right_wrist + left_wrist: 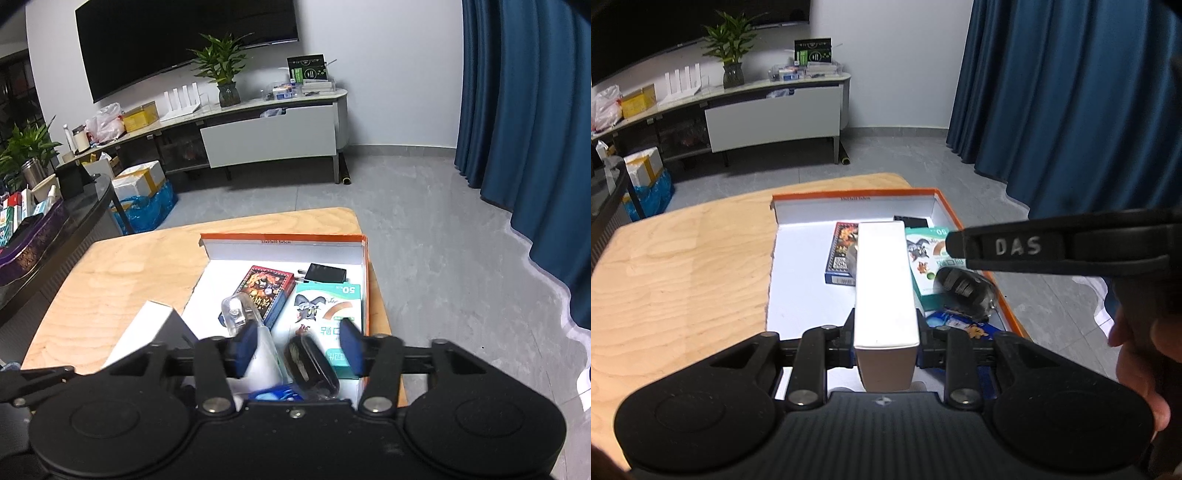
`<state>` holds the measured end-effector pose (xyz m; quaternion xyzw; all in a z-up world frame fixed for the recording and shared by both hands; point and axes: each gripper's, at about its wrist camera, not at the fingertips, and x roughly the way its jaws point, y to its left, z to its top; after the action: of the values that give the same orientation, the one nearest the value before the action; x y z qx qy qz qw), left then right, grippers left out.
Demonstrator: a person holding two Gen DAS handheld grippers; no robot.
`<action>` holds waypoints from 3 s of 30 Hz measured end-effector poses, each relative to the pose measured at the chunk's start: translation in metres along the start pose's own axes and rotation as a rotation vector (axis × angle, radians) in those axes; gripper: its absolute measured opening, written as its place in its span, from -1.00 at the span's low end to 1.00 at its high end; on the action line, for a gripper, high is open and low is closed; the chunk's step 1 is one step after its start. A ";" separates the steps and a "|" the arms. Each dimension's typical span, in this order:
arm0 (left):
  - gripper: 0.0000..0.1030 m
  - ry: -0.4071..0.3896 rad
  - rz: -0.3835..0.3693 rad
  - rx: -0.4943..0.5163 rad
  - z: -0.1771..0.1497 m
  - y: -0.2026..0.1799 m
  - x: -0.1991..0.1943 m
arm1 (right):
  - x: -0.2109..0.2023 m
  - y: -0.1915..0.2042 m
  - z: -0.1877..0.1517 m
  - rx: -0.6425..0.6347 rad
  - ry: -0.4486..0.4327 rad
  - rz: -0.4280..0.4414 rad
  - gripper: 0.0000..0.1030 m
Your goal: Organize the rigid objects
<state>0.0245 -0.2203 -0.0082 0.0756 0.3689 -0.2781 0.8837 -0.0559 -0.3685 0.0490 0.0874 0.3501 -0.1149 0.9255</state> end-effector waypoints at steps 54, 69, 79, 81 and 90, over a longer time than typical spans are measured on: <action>1.00 0.012 0.233 -0.065 -0.088 0.004 -0.093 | -0.118 0.015 -0.141 -0.005 0.050 -0.117 0.54; 1.00 0.030 0.220 -0.065 -0.089 0.004 -0.087 | -0.108 0.016 -0.143 -0.014 0.072 -0.115 0.54; 1.00 0.033 0.214 -0.064 -0.088 0.004 -0.086 | -0.106 0.017 -0.143 -0.021 0.076 -0.113 0.54; 1.00 0.033 0.215 -0.063 -0.088 0.004 -0.086 | -0.107 0.017 -0.143 -0.021 0.075 -0.113 0.54; 1.00 0.034 0.208 -0.059 -0.086 0.003 -0.086 | -0.104 0.019 -0.143 -0.027 0.079 -0.112 0.54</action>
<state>-0.0756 -0.1509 -0.0107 0.0921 0.3819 -0.1725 0.9033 -0.2160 -0.3001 0.0139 0.0596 0.3924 -0.1580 0.9042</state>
